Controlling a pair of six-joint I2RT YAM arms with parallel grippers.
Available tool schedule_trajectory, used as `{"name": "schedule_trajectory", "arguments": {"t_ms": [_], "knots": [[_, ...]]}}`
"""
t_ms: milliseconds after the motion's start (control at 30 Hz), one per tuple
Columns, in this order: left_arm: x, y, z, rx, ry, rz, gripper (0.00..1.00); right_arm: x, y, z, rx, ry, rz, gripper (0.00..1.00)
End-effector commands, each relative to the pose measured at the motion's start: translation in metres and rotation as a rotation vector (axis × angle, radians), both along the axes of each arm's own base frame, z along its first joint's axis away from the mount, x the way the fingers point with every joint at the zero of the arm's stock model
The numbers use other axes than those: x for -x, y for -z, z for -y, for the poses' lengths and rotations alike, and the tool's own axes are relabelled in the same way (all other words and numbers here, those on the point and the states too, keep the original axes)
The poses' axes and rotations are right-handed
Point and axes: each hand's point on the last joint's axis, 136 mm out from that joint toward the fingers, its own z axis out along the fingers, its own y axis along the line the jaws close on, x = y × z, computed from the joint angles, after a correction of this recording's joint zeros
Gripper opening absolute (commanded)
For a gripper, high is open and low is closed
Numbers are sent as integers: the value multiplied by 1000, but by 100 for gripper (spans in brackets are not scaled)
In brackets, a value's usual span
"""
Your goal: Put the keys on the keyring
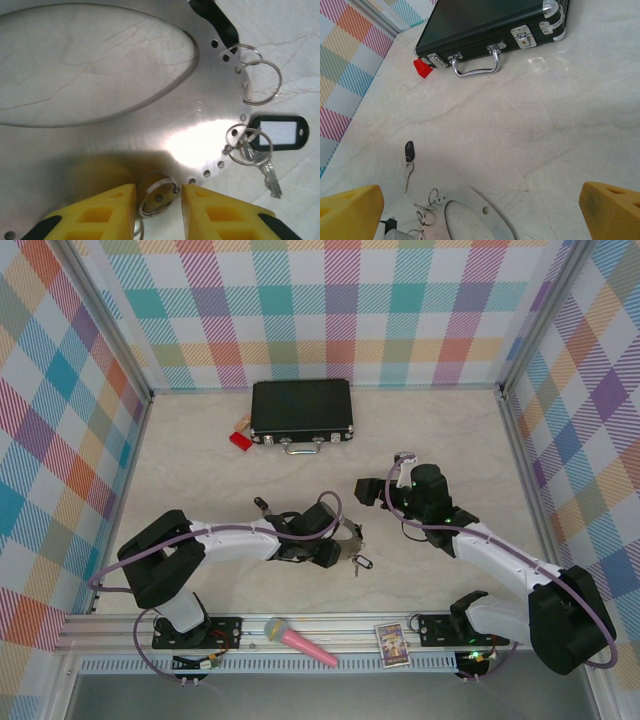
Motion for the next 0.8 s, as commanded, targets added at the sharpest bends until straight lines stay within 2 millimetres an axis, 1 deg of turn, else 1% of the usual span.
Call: {"name": "schedule_trajectory", "arguments": {"t_ms": [0, 100, 267, 367, 467, 667, 767], "knots": [[14, -10, 2, 31, 31, -25, 29, -2, -4, -5, -7, -17, 23, 99], [17, -11, 2, 38, 39, -30, 29, -3, -3, -6, -7, -18, 18, 99], [16, -2, -4, -2, 32, -30, 30, -4, 0, -7, -6, -20, 9, 99], [15, 3, -3, -17, 35, -33, 30, -4, 2, -8, -4, -21, 6, 99], [11, 6, -6, -46, 23, -19, 30, -4, 2, -7, -4, -20, 6, 99], [0, -9, -14, -49, -16, 59, 33, -4, 1, -8, -6, -22, 7, 99], [-1, -12, -15, -42, -20, 72, 34, -4, 1, -8, -7, -24, 6, 99]]}}
